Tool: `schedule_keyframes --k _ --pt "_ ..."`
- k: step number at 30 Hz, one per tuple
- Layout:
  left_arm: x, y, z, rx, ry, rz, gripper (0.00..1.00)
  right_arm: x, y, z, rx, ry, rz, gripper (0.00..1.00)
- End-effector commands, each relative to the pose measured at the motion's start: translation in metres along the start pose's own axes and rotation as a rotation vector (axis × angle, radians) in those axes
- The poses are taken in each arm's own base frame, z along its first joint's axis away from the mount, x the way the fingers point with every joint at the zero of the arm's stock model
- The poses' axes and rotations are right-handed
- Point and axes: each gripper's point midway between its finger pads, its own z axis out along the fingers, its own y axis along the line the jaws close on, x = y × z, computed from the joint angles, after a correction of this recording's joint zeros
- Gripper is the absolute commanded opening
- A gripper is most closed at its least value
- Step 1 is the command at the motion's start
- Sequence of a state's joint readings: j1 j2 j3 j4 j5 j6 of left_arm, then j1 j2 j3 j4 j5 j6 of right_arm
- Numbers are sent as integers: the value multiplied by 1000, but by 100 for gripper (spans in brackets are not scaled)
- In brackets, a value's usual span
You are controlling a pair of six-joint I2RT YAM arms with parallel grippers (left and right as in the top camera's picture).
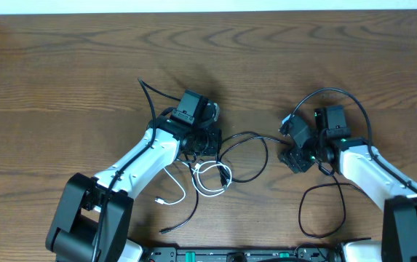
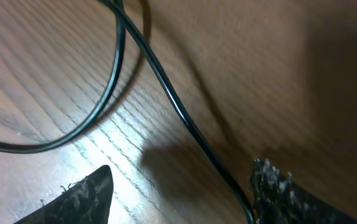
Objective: Untangle cables
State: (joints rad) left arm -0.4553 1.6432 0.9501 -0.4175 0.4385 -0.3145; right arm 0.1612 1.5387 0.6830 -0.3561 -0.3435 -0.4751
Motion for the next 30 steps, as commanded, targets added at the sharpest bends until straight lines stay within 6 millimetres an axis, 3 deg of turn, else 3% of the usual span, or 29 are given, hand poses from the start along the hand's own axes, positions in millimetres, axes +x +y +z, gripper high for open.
schedule_keyframes --k 1,5,7,9,20,26,30 --pt "0 3 1 -14 -3 -2 8 5 4 5 -12 20 15 64" --pt "-1 2 1 -12 -8 0 8 7 1 5 7 31 28 54" --pt "-1 2 1 -12 -8 0 7 11 -5 5 42 47 75 41" --pt "-1 2 1 -12 -8 0 7 15 -10 4 76 69 110 35" --pt "-1 2 1 -11 -8 0 8 37 -10 2 102 161 141 29" --pt "-1 2 1 -12 -8 0 8 35 -11 2 110 150 200 2" --pt "-1 2 1 -12 -8 0 7 27 -14 2 126 112 308 1"
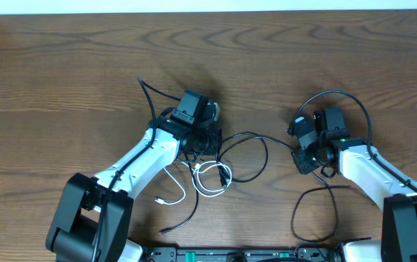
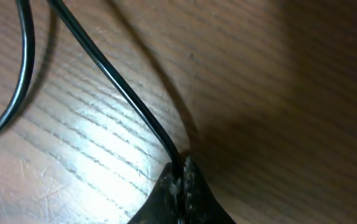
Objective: Untangle cables
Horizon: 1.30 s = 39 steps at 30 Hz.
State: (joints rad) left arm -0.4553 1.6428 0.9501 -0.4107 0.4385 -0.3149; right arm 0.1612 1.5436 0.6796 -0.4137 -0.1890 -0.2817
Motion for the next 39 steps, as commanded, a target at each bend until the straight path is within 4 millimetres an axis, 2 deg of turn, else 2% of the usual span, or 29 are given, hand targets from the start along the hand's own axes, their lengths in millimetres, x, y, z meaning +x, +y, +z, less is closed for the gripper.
schedule_keyframes --k 1,3,5,9,10,11,12,13,17,21,24,27,29,31,34,39 --pt "1 3 1 -14 -1 -2 8 -3 1 3 3 -13 129 1" --pt "1 3 1 -15 2 -4 8 -13 -2 -1 10 -39 176 1" --pt "3 4 1 -18 9 -7 8 -32 -13 -12 27 -89 243 1" --pt "7 6 1 -25 26 -13 8 -68 -42 -47 62 -189 361 1" --pt "9 6 1 -28 32 -16 8 -85 -60 -72 87 -245 403 1" --pt "10 7 1 -30 34 -17 8 -90 -67 -80 96 -261 413 1" --pt "10 9 1 -41 35 -19 8 -103 -86 -106 126 -310 445 1" --pt "11 12 0 -59 35 -21 8 -109 -98 -122 148 -335 466 1" --pt "13 27 -1 -140 36 -31 7 -121 -140 -181 232 -420 543 1" --pt "12 43 -4 -234 13 -88 8 -126 -172 -234 299 -501 597 1" --pt "11 44 -4 -238 5 -102 8 -125 -180 -245 317 -518 611 1" --pt "10 43 -4 -236 -2 -141 8 -116 -181 -241 336 -482 630 1" --pt "10 43 -4 -236 -3 -141 8 -100 -190 -241 417 -429 661 1" --pt "10 43 -4 -236 -2 -141 8 -74 -202 -243 545 -336 708 1" --pt "10 43 -4 -236 -2 -141 8 -47 -214 -250 666 -271 805 1" --pt "10 43 -4 -237 -2 -141 8 -28 -233 -261 712 -280 880 1"
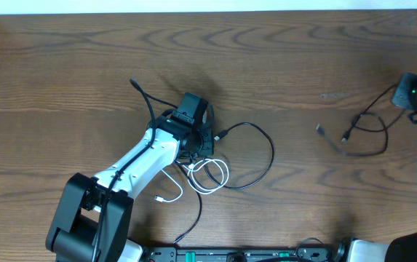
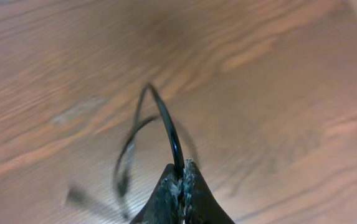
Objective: Untangle cables
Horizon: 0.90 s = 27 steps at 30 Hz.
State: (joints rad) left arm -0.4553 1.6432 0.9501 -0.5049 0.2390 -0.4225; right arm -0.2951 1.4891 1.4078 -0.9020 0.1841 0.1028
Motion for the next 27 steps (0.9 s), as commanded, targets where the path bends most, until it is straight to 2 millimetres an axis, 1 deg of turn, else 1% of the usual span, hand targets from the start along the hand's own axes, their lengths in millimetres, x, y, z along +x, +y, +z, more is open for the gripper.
schedule_keyframes --k 1,2,3,5,6,8,11,14,16,20,23,27 --pt "1 4 1 -17 0 -7 8 -14 -43 -7 117 -55 103 1" --pt "1 4 1 -17 0 -8 8 -16 -57 -6 137 -63 134 1" --pt "1 4 1 -17 0 -8 7 -18 -64 -5 147 -70 151 1" --pt "1 4 1 -17 -1 -7 8 -22 -86 -5 171 -94 203 1" --pt "1 3 1 -17 -1 -7 8 -24 -93 -5 179 -101 218 1" --pt "-1 3 1 -13 -9 -28 8 -30 -112 -4 153 -138 280 1" --pt "-5 0 1 -4 -24 -44 7 -45 -125 -7 128 -208 318 1" --pt "-6 0 1 -2 -28 -43 8 -57 -128 -9 98 -261 330 1" --pt "-6 0 1 -2 -28 -43 8 -63 -126 -10 75 -286 335 1" --pt "-6 0 1 -2 -28 -43 8 -83 -119 -16 15 -365 323 1" --pt "-6 0 1 -2 -28 -43 7 -90 -121 -19 20 -398 322 1" --pt "-6 0 1 -2 -28 -43 8 -89 -121 -18 21 -391 322 1"
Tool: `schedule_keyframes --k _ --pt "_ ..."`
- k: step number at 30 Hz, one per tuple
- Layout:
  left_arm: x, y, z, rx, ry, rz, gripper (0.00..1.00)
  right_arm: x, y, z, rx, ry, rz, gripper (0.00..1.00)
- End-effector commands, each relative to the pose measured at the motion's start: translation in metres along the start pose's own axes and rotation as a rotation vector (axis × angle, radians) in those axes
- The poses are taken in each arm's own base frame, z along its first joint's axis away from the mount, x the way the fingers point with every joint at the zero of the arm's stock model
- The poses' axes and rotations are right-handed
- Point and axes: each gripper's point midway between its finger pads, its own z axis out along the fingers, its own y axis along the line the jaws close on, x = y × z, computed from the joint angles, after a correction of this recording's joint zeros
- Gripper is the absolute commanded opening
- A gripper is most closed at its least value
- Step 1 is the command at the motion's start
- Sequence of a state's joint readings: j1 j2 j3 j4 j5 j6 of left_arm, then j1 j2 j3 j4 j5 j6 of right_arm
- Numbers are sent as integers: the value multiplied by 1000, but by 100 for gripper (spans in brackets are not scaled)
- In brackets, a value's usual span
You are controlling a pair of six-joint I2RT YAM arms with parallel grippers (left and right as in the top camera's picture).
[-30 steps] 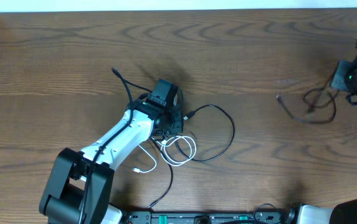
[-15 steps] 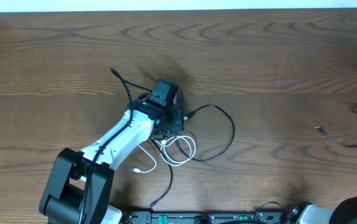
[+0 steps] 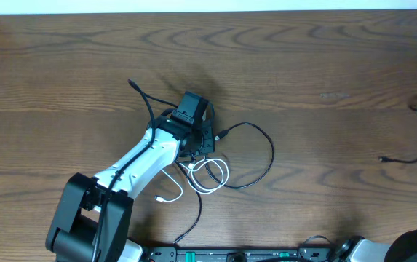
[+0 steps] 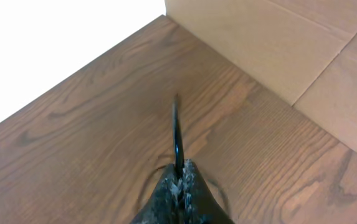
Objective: Untangle cables
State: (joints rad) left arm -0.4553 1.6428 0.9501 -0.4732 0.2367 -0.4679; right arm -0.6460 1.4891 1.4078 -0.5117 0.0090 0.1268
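Note:
In the overhead view my left gripper [image 3: 196,140] rests on a tangle of cables at the table's middle left; whether it is open or shut does not show from above. A black cable [image 3: 269,156] loops out to the right of it, and a white cable [image 3: 209,176] coils just below. A separate black cable [image 3: 414,158] lies at the far right edge. My right gripper [image 4: 179,165] shows only in the right wrist view, shut on that black cable [image 4: 177,134], which rises from between its fingertips [image 4: 167,182].
A cardboard wall [image 4: 278,50] stands beyond the table's corner in the right wrist view. Another black cable end [image 3: 134,85] sticks out up and left of the tangle. A thin white lead [image 3: 170,195] lies below my left arm [image 3: 139,160].
My right gripper was at the right edge of the overhead view and is now outside it. The black cable it holds lies further right. The left arm and the tangle have not moved.
My right gripper stood open around a black cable just right of the tangle. Then it was shut on that cable. Then it was at the far right with the cable apart from the tangle. Now it is past the overhead view's edge.

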Motion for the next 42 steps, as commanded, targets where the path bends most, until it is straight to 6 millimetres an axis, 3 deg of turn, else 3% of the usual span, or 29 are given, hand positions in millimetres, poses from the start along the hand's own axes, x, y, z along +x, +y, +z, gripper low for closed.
schedule_keyframes --k 1,3,4,6,9,14,17,19,23,29,34,39,42 --pt "1 3 1 -15 -1 -3 7 -7 2 -7 -15 -17 16 1" --pt "0 3 1 -13 -4 -2 8 -2 1 -7 -12 4 16 12" --pt "-1 2 1 -11 -6 -2 8 3 2 -7 -13 24 17 31" --pt "-1 2 1 -10 -8 -2 7 9 4 -7 -27 49 17 48" --pt "-1 2 1 -10 -8 -2 8 16 10 -8 -61 81 18 56" --pt "-1 2 1 -9 -7 -2 8 28 43 -15 -256 141 29 60" --pt "-1 1 1 -6 -6 -27 8 45 87 -34 -519 227 49 61" --pt "1 -6 1 33 8 -29 7 57 101 -41 -578 278 52 62" --pt "6 -44 -4 243 55 25 7 101 129 -57 -640 432 -34 64" --pt "-4 -116 -38 654 33 183 7 183 178 -93 -774 680 -303 65" --pt "-20 -131 -56 721 -60 242 7 242 192 -108 -770 853 -416 69" --pt "-43 -124 -71 621 -187 224 7 302 202 -128 -812 979 -518 73" --pt "-53 -120 -83 562 -235 208 7 321 207 -137 -834 1004 -566 73"
